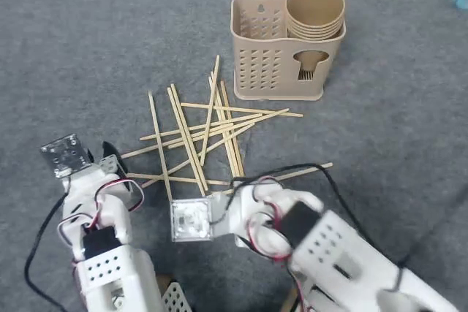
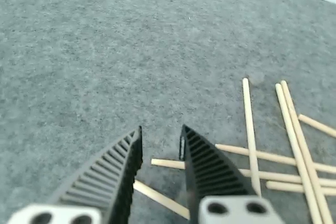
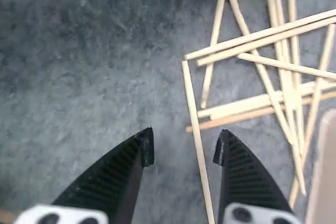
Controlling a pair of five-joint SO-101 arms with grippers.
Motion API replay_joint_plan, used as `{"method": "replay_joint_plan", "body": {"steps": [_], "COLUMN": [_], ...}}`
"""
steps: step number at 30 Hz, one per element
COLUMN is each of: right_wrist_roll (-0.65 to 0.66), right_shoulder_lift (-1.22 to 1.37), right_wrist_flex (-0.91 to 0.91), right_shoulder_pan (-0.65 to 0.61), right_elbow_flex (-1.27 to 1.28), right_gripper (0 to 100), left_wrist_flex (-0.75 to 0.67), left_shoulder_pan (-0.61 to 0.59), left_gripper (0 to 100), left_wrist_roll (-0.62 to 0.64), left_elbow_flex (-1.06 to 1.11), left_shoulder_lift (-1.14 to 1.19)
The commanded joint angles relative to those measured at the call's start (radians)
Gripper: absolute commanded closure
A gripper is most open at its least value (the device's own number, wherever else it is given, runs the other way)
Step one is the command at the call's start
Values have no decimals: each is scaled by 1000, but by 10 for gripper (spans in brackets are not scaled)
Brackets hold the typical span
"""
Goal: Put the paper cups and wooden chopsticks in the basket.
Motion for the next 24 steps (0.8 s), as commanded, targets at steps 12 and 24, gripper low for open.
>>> {"method": "replay_joint_plan", "body": {"steps": [12,24], "right_wrist_roll": [15,18], "right_shoulder_lift": [601,624], "right_wrist_flex": [-308,-369], "right_shoulder_pan": [-5,42], "right_elbow_flex": [-196,-226], "right_gripper": [794,969], "left_wrist_flex": [-210,-209], "left_shoulder_pan": [-51,-52], "left_gripper": [881,881], "left_wrist_roll": [58,60], "left_elbow_flex": [-246,-344], "left_shoulder_lift": [540,697]}}
